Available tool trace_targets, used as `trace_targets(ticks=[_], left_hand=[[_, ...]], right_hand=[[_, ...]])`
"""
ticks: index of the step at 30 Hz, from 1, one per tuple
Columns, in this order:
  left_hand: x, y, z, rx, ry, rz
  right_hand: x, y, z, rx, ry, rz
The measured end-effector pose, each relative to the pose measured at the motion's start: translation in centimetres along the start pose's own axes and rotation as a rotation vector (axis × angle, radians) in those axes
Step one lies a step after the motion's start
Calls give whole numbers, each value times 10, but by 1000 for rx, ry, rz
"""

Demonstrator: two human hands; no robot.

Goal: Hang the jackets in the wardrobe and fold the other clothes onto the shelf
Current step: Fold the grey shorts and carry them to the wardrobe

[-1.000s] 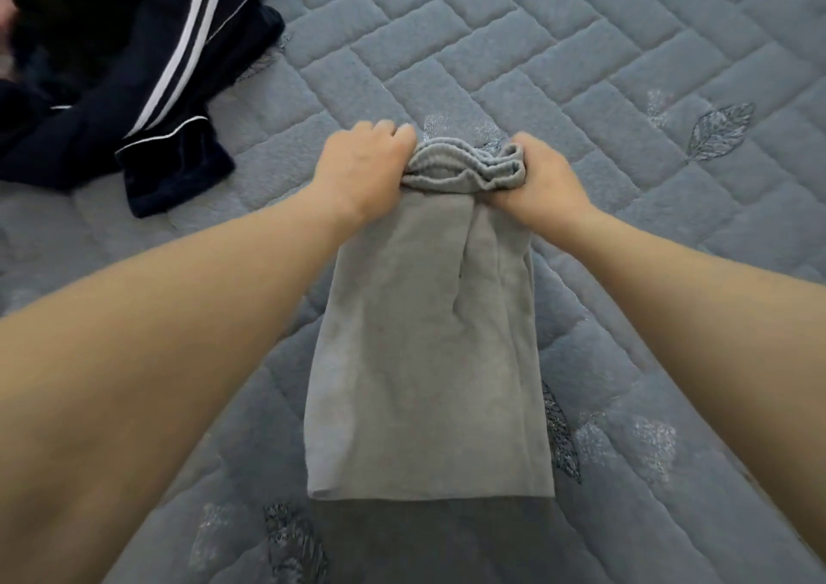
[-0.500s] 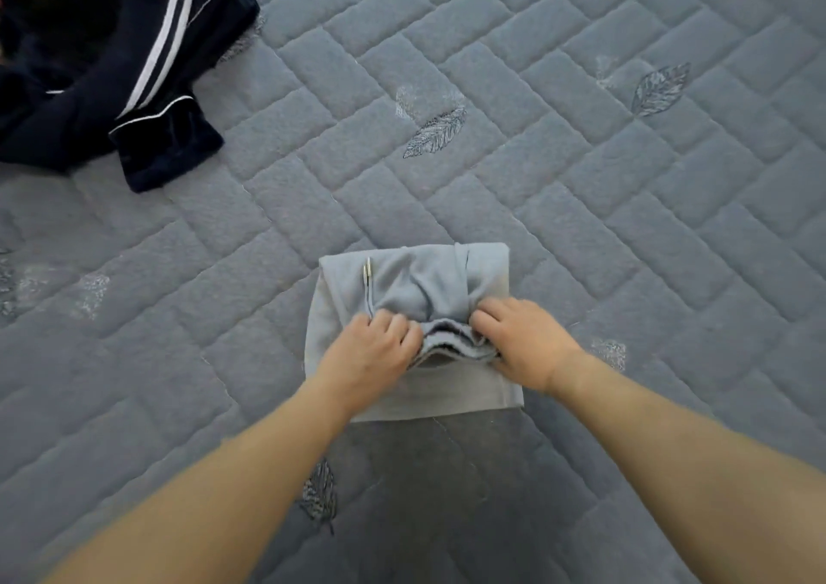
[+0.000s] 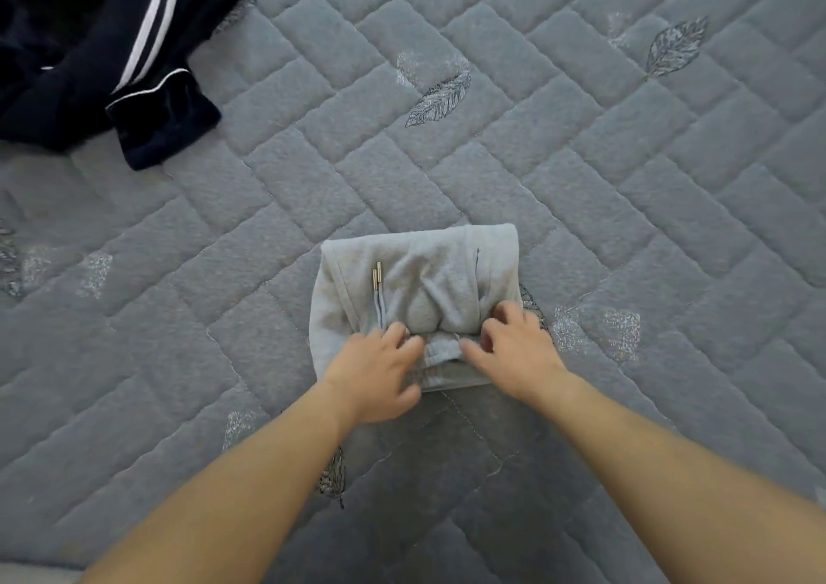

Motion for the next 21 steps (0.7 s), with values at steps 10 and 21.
trace_targets(ticks=[10, 21], left_hand=[[-103, 16, 28, -4, 964, -1176], [-137, -19, 22, 330, 1503, -1074]], right_hand=[[41, -34, -6, 174, -689, 704], [21, -75, -20, 35, -1298, 430]])
Point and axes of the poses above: each hand's wrist, its own y-axis away from the middle knuckle, its own z-axis out of the palm, x = y × z, the point moved 9 cm from there along -y, towards the middle knuckle, and after that the axes turned 3 degrees about -y, right-handed, at the moved point
